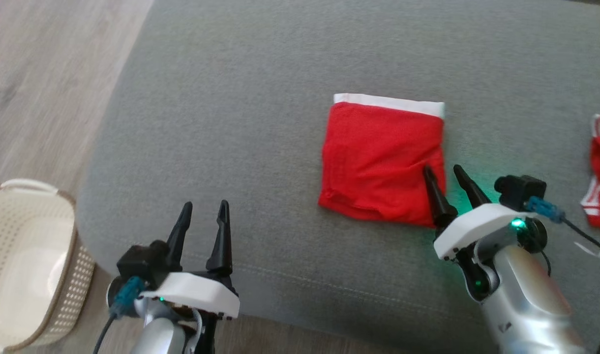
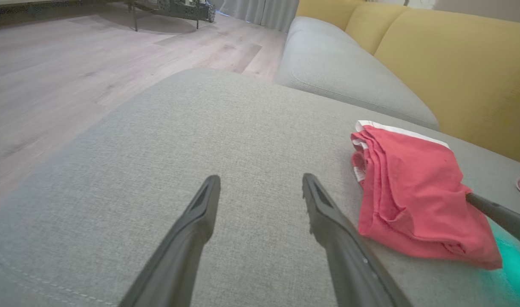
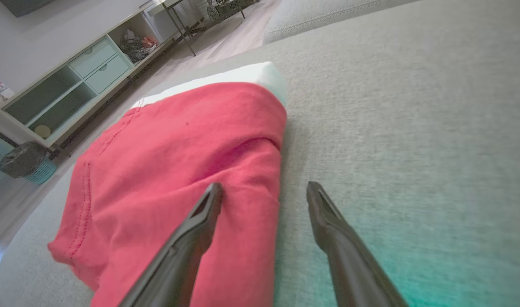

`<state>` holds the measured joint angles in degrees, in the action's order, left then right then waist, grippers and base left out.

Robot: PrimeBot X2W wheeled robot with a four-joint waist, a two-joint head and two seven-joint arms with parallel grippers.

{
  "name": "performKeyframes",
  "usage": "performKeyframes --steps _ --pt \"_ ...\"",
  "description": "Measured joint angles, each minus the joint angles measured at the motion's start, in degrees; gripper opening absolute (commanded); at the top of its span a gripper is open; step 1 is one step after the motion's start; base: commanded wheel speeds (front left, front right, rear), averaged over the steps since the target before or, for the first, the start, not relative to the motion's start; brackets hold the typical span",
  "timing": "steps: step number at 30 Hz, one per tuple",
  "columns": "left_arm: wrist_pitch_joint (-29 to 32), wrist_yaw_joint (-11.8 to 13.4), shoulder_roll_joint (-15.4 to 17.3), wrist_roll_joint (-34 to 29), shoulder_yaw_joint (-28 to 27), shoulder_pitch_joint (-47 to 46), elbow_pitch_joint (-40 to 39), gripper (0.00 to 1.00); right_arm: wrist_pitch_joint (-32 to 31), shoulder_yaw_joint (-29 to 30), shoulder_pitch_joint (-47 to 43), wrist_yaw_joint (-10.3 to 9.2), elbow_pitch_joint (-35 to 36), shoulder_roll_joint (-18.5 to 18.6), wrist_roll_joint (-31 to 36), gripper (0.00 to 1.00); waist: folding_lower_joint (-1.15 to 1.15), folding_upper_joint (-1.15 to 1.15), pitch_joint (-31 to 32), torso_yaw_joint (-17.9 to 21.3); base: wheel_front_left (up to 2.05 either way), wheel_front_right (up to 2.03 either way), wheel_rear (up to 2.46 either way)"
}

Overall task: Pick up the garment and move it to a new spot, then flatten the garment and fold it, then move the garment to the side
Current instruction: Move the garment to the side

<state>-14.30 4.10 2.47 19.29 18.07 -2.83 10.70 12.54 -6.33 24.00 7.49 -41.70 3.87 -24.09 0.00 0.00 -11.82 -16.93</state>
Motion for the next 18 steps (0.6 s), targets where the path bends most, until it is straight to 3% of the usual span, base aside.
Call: performKeyframes --steps 7,8,9,10,18 --pt "0.00 0.25 -0.01 0.52 0.18 -0.20 0.02 1.00 0.08 -2.35 3.10 0.00 -4.63 0.26 -1.19 1.00 0.00 0.00 -1.16 -1.77 0.00 0.00 0.00" --pt "0.00 0.25 -0.01 0.52 0.18 -0.20 0.02 1.00 0.09 -2.90 3.50 0.00 -5.19 0.45 -1.18 0.85 0.00 0.00 -1.21 -1.77 0.00 0.00 0.00" --pt "0.00 0.25 -0.01 0.52 0.16 -0.20 0.02 1.00 0.09 -3.41 3.95 0.00 -5.63 0.66 -1.10 0.29 0.00 0.00 -1.25 -1.72 0.00 0.00 0.00" --pt "0.00 0.25 -0.01 0.52 0.16 -0.20 0.02 1.00 0.09 -3.41 3.95 0.00 -5.63 0.66 -1.10 0.00 0.00 0.00 -1.25 -1.72 0.00 0.00 0.00" --pt "0.00 -2.16 0.00 2.13 1.14 -0.32 -0.05 1.00 1.20 -7.47 5.49 0.01 -6.76 2.03 2.27 0.00 0.00 0.00 -1.26 0.18 0.00 0.00 0.00"
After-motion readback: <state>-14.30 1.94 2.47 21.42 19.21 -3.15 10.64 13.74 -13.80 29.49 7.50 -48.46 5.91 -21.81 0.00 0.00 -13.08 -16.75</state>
